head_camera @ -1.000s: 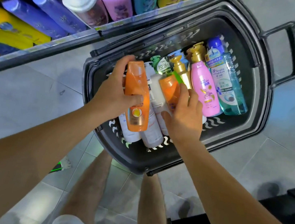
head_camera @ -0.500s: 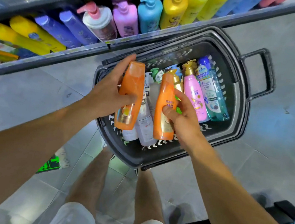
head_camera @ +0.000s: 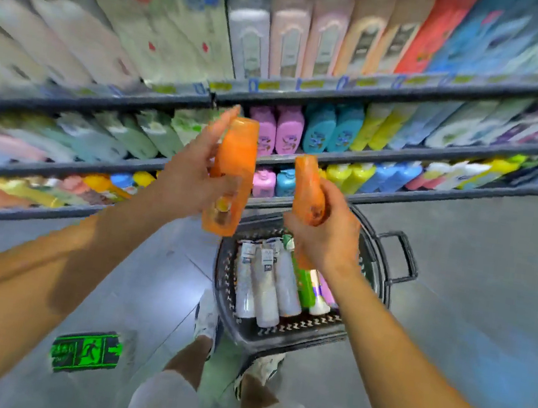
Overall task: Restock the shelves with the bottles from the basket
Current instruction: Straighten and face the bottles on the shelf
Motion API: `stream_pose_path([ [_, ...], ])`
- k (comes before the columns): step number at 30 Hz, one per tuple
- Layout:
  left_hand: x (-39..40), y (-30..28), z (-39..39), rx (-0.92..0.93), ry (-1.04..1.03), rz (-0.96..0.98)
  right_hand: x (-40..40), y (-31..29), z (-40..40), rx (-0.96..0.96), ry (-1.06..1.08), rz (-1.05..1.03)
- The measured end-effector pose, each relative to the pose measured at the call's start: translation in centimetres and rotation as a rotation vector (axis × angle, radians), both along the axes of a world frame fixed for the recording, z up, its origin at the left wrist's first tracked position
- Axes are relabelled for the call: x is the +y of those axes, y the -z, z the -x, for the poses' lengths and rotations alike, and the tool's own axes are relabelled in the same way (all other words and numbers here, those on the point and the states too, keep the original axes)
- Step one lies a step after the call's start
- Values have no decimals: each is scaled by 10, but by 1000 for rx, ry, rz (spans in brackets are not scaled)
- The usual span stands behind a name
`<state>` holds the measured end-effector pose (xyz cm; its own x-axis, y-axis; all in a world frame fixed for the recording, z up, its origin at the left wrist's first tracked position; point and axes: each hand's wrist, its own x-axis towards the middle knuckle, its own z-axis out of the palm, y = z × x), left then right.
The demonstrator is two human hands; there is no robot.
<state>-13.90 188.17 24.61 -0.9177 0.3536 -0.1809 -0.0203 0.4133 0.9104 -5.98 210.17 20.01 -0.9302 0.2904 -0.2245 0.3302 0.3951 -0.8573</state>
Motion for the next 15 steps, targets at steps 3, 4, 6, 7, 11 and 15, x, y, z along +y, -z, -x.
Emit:
stream_pose_path([
  [3,-6,-69,1,142,-77,-54,-6,-71,17,151,-78,-100],
  [4,-8,-91,2,175,-83,-85,-8,-94,23,193,-102,-126],
  [6,-12,-135,4,252,-98,-124,-11,-136,33,270,-140,-178],
  [7,-14,-156,5,304,-108,-139,-11,-156,39,305,-152,-203],
  [11,-23,-229,6,490,-170,-145,-17,-228,59,440,-186,-282],
  [15,-31,-286,3,607,-213,-136,-26,-291,73,572,-198,-338],
])
